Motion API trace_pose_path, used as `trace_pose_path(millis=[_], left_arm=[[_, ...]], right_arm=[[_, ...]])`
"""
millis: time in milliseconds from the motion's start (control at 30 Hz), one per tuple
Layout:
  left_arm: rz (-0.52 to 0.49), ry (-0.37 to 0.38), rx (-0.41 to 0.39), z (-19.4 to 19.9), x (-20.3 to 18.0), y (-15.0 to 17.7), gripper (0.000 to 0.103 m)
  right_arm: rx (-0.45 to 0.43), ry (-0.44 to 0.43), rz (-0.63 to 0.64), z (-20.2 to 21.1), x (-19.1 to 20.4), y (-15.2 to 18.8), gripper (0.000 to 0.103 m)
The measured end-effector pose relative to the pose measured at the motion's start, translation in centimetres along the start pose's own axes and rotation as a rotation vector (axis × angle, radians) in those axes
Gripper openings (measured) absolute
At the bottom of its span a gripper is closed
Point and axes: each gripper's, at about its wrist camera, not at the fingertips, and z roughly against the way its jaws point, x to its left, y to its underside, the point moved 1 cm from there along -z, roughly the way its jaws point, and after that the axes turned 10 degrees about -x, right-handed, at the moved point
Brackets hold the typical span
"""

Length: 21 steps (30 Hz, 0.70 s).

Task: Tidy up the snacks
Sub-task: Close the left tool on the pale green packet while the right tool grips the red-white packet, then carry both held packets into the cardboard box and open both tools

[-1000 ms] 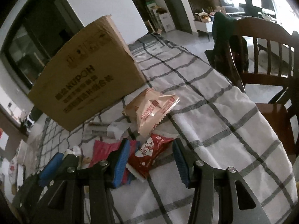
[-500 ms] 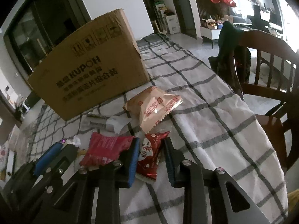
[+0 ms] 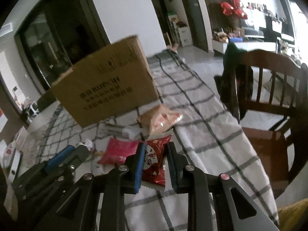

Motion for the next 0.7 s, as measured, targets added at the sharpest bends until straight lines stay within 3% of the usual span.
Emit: trace_pose_path(millis=[333, 700], left_arm=[[0.01, -0.023, -0.095, 1.8, 0.8, -3.7, 0.026], [0.018, -0.06, -0.191, 1.9, 2.7, -8.9, 0.026]], right_arm=[[-0.157, -0.074, 0.046, 2.7, 1.9, -4.2, 0.024], [-0.257, -0.151, 0.092, 1.9, 4.3, -8.6, 0.024]])
